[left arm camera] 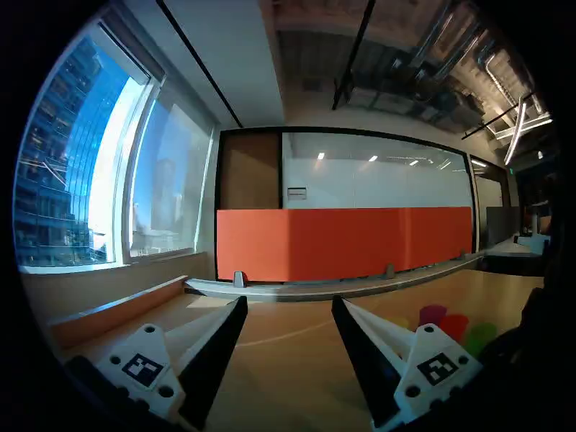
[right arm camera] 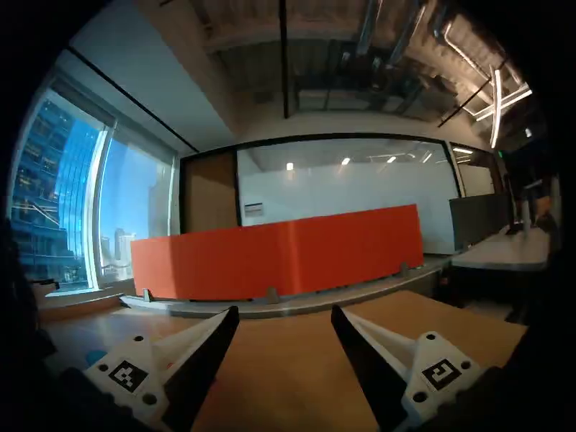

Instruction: Pour water

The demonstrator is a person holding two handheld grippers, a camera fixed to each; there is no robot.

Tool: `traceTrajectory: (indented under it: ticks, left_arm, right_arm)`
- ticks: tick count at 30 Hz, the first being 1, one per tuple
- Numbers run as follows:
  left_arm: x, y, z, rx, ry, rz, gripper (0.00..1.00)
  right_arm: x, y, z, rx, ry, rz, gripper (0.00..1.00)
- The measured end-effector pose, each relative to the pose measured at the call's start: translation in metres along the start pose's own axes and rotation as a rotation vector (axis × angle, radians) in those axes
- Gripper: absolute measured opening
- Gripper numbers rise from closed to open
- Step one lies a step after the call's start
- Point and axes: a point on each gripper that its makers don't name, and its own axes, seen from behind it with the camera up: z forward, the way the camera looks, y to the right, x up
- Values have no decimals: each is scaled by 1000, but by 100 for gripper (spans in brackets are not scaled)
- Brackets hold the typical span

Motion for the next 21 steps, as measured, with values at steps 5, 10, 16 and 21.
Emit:
traceTrajectory:
  ticks: [5, 10, 16, 21]
  left_arm:
    - [-2, -2, 6, 26, -7, 25, 86]
    - [-14, -2, 12, 35, -26, 0, 86]
    - [-27, -3, 18, 40, -41, -26, 86]
    - [-36, -2, 21, 49, -40, 5, 86]
  right_arm:
    - [3, 1, -1, -18, 13, -16, 99]
    - [3, -2, 1, -24, 8, -45, 99]
    - [1, -5, 3, -30, -12, -62, 99]
    - [-3, -2, 5, -43, -36, -69, 99]
